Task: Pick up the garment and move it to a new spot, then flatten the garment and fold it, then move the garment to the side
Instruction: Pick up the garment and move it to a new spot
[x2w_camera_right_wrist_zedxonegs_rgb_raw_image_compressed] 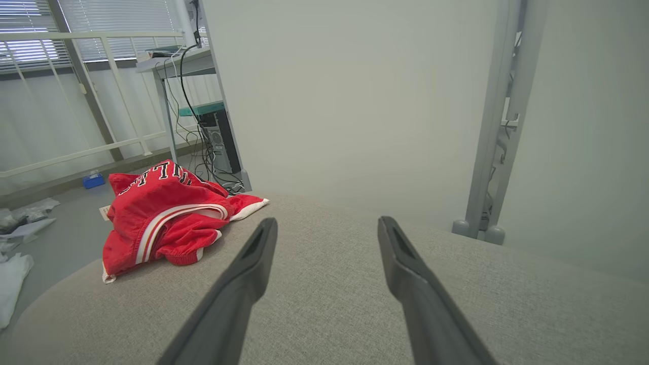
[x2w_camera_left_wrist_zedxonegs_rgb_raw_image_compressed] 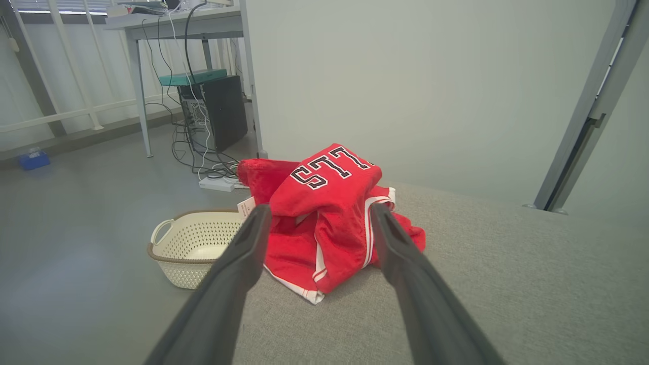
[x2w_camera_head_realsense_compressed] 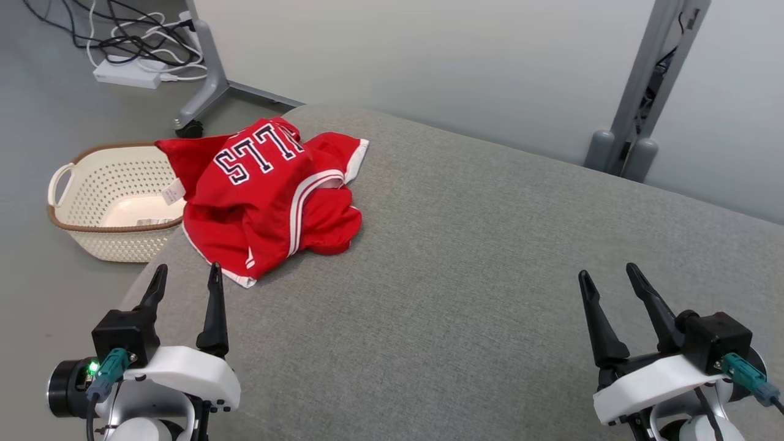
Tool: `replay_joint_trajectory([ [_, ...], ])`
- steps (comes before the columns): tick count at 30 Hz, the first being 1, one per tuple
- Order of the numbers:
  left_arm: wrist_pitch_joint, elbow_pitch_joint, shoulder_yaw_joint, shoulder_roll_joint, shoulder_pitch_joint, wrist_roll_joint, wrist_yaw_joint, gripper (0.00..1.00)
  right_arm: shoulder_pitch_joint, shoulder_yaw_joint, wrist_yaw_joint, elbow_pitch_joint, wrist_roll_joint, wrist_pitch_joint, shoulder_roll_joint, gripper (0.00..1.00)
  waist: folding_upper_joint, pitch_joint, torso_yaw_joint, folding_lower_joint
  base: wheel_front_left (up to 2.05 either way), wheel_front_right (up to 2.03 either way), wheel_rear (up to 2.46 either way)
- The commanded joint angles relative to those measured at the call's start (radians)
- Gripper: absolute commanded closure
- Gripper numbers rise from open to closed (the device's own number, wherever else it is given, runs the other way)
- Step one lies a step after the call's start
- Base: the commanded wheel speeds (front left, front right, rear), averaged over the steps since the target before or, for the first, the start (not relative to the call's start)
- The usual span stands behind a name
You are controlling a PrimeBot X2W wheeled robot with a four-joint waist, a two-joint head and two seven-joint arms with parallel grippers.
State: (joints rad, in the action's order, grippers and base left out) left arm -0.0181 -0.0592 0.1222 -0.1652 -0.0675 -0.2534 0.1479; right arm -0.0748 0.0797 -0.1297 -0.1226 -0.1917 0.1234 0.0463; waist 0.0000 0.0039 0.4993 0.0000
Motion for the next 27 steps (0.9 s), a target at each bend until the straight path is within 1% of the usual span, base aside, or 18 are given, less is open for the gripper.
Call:
replay_joint_trajectory([
  [1, 0.001, 0.003, -0.003, -0.003, 0.008, -0.007, 0.005, 0.0, -0.007, 0.005, -0.002, -0.002, -0.006, 0.0, 0.007, 0.0, 0.0, -0.004, 0.021, 0.0, 0.0, 0.0, 0.0],
  [15, -0.001, 0.003, 0.006, 0.0, 0.011, -0.015, 0.017, 0.0, -0.021, 0.011, -0.002, -0.013, -0.017, 0.01, 0.007, 0.0, 0.0, 0.001, 0.025, 0.0, 0.0, 0.0, 0.0],
  [27, 0.0, 0.02, 0.015, 0.005, -0.025, -0.04, 0.003, 0.0, -0.033, 0.006, -0.002, -0.028, -0.019, 0.019, 0.007, 0.0, 0.0, 0.0, 0.024, 0.0, 0.0, 0.0, 0.0],
])
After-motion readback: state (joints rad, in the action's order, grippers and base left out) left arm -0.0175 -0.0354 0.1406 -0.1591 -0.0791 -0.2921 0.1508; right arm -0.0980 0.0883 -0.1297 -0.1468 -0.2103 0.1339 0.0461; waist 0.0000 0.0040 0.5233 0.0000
